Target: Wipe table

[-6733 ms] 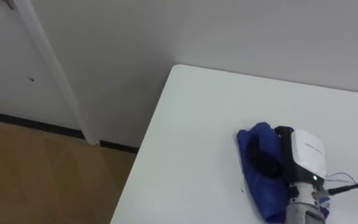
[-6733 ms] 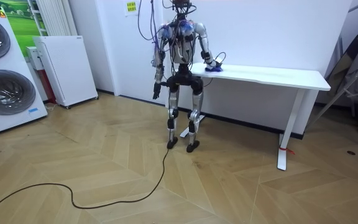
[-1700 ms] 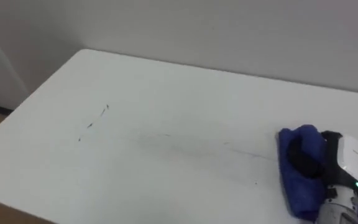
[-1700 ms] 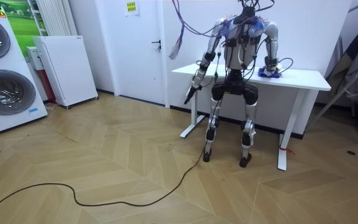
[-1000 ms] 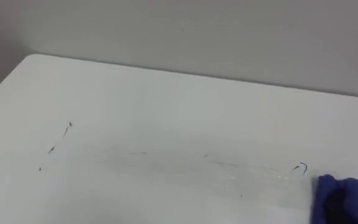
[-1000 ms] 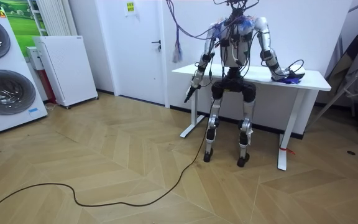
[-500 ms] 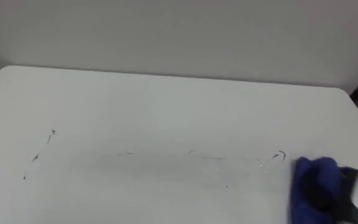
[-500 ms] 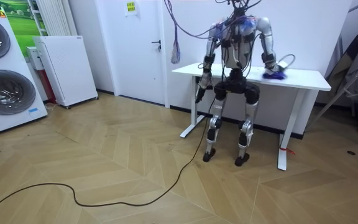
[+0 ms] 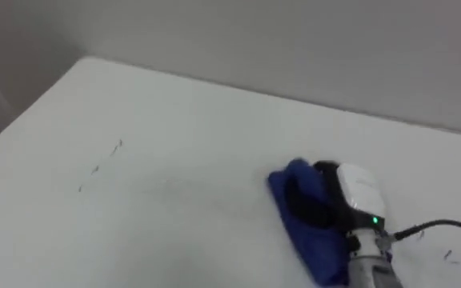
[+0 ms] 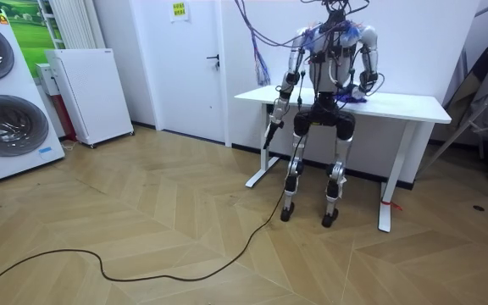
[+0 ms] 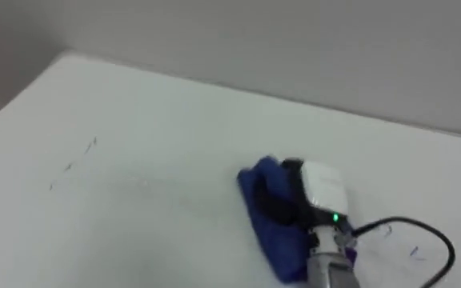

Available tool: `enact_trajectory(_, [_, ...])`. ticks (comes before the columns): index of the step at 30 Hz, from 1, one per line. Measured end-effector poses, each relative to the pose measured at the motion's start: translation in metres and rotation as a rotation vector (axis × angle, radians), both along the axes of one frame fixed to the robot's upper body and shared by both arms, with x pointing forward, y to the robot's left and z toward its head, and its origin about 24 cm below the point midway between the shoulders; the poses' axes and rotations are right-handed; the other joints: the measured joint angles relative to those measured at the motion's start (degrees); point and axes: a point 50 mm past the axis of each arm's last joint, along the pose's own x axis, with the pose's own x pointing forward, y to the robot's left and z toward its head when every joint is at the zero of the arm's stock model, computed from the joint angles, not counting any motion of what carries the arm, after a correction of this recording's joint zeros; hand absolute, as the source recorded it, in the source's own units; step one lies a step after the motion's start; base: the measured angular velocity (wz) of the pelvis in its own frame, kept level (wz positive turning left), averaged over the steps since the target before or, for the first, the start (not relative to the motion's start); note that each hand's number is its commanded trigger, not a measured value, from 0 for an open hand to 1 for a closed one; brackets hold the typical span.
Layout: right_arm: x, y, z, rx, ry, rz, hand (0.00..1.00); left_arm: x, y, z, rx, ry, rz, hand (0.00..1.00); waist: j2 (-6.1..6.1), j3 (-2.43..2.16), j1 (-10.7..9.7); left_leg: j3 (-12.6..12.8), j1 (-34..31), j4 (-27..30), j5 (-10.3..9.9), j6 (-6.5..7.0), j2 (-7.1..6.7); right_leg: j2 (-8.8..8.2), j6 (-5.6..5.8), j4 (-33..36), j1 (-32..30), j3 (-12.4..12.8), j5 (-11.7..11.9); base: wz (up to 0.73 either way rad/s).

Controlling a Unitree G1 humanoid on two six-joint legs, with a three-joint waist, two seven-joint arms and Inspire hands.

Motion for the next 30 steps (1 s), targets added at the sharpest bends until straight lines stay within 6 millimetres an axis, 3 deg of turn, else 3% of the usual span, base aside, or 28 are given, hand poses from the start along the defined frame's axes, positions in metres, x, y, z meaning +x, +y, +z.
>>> enact_trajectory(2, [-0.033, -0.036, -0.003, -0.003, 0.012, -0.186, 1.00, -0.006, 0.013, 0.005, 0.043, -0.006, 0.056, 0.00, 0.07, -0.37, -1.3, -0.1, 0.2, 0.0, -0.6, 0.92, -0.54, -0.22, 0.40, 0.1, 0.8, 1.2, -0.2, 0.08])
enact_trajectory(6, [-0.062, -0.080, -0.005, 0.028, 0.039, -0.419, 1.00, -0.017, 0.026, 0.010, 0.073, 0.006, 0.089, 0.00, -0.37, -1.30, -3.3, 0.6, 0.2, 0.4, -1.0, 1.56, -1.02, -0.66, 0.89, 0.1, 0.9, 1.7, 0.1, -0.03])
enact_trajectory(10, [-0.090, -0.122, 0.002, 0.038, 0.064, -0.642, 1.00, -0.023, 0.034, 0.015, 0.095, -0.007, 0.128, 0.00, -0.54, -1.53, -5.4, 0.9, 0.2, 0.5, -1.1, 1.86, -1.30, -0.86, 1.16, 0.2, 0.9, 2.6, 0.3, -0.02])
enact_trajectory(14, [-0.129, -0.149, 0.007, 0.058, 0.078, -0.856, 1.00, -0.024, 0.039, 0.018, 0.108, -0.018, 0.125, 0.00, -0.95, -1.99, -7.8, 0.7, 0.2, 0.7, -1.2, 1.94, -1.35, -0.90, 1.17, 0.5, 1.0, 2.6, 0.3, 0.00])
enact_trajectory(19, [-0.161, -0.159, 0.012, 0.064, 0.133, -0.935, 1.00, -0.030, 0.036, 0.018, 0.091, 0.000, 0.115, 0.00, -1.71, -2.12, -9.0, 1.0, 0.3, 0.8, -1.3, 1.88, -1.18, -0.81, 1.07, 1.2, 1.0, 2.9, 0.2, -0.04])
enact_trajectory(25, [-0.150, -0.155, 0.009, 0.035, 0.160, -0.932, 1.00, -0.033, 0.019, 0.011, 0.033, 0.041, 0.046, 0.00, -1.75, -1.99, -7.6, 2.2, 1.5, 1.1, -2.0, 1.55, -0.45, -0.06, 0.68, 1.2, 1.5, 3.4, 0.5, -0.14])
enact_trajectory(27, [-0.136, -0.152, 0.008, 0.003, 0.173, -0.903, 1.00, -0.031, 0.014, 0.008, 0.013, 0.051, 0.022, 0.00, -1.50, -1.65, -6.2, 2.8, 2.1, 0.9, -2.2, 1.50, -0.27, 0.39, 0.36, 1.2, 1.4, 4.0, 1.0, -0.46])
enact_trajectory(30, [-0.090, -0.133, 0.005, -0.026, 0.178, -0.743, 1.00, -0.020, 0.004, 0.003, -0.019, 0.050, -0.032, 0.00, -0.74, -0.69, -3.1, 2.3, 2.1, 0.9, -2.7, 1.65, -0.27, 1.28, -0.42, 1.2, -0.1, 3.9, 2.5, -0.69])
